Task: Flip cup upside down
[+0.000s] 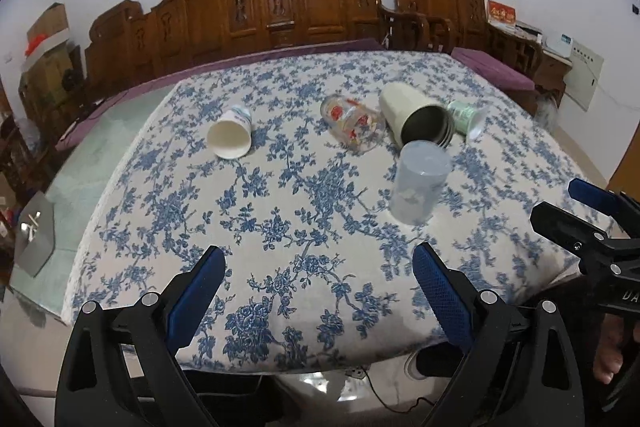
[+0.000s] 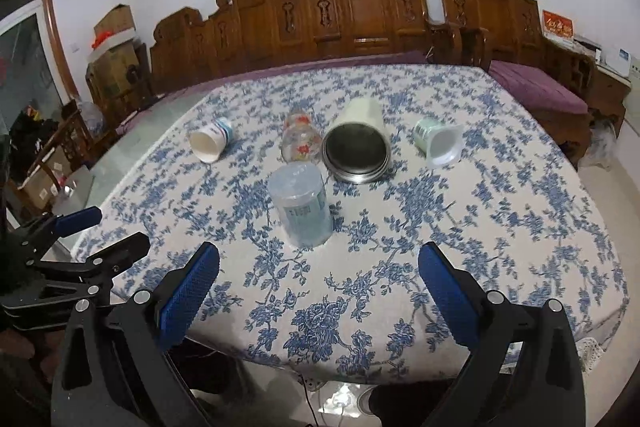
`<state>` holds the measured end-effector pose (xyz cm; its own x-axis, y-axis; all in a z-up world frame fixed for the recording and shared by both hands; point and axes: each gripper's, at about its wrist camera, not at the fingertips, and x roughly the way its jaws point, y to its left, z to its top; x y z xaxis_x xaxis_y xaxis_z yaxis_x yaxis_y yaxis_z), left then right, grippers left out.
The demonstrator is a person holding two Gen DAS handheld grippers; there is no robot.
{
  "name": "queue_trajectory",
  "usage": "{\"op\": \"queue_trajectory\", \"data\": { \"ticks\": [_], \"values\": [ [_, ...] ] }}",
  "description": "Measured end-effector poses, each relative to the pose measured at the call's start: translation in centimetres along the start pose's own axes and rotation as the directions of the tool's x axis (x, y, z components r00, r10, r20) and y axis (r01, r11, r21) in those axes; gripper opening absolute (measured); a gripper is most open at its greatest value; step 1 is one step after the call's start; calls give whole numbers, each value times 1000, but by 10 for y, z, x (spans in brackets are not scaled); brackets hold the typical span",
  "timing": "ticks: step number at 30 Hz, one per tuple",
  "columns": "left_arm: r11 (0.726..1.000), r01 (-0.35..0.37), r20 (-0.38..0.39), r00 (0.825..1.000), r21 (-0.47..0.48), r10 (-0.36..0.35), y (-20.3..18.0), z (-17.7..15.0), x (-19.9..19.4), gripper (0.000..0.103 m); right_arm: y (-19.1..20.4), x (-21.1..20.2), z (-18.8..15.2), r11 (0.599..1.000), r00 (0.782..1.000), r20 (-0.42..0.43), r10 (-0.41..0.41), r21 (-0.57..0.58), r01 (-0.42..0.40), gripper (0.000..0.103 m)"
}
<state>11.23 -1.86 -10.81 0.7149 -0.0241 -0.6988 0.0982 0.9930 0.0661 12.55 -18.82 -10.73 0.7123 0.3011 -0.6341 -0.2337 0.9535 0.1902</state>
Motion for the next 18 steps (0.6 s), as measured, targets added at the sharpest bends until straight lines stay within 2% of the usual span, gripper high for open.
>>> {"op": "queue_trajectory", "data": {
  "ticks": [8, 11, 13, 18],
  "values": [
    [1000, 6, 106, 994, -15, -5, -4, 14, -68, 91, 10, -66, 14, 1000, 990, 143, -14, -24, 18, 100],
    [1000, 7, 153, 988, -26, -3, -4, 18, -92, 91, 14, -93, 19, 1000, 979, 202, -10, -26, 16, 100],
    [1000, 2, 184, 983, -29, 3, -5, 18, -108, 95, 16, -105, 21, 1000, 974, 228, -7, -23, 13, 100],
    [999, -4, 245, 969, -48, 15, -4, 16, -141, 95, 23, -134, 24, 999, 960, 280, -3, -35, 14, 100]
  ]
}}
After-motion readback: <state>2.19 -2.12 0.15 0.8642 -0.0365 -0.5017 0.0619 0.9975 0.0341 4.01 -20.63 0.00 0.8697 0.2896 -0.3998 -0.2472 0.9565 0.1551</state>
